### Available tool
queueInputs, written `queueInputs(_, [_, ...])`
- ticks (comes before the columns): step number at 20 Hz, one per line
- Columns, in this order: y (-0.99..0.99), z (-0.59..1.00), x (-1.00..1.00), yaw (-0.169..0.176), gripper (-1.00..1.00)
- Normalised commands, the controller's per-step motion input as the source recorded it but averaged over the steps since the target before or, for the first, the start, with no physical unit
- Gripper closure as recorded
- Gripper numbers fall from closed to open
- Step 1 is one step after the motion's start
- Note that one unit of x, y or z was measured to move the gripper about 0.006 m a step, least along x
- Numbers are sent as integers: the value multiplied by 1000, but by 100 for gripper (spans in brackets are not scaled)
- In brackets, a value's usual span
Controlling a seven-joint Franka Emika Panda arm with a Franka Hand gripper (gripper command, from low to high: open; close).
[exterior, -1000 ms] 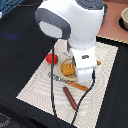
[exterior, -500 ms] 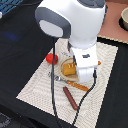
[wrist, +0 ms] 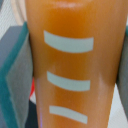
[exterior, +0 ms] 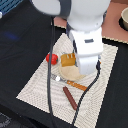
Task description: Interact with the objects in diverse but meaningful ways.
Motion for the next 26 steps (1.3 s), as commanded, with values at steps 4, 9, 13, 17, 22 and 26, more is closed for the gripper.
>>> queueInputs(4, [-677, 70, -651, 0, 100])
queueInputs(9, [-772, -113, -507, 1, 100])
queueInputs(13, [-864, -336, -380, 13, 100])
queueInputs(17, [-684, -623, -447, 10, 100])
queueInputs(22, [-365, -671, -378, 9, 100])
queueInputs(26, [-12, -568, -377, 5, 100])
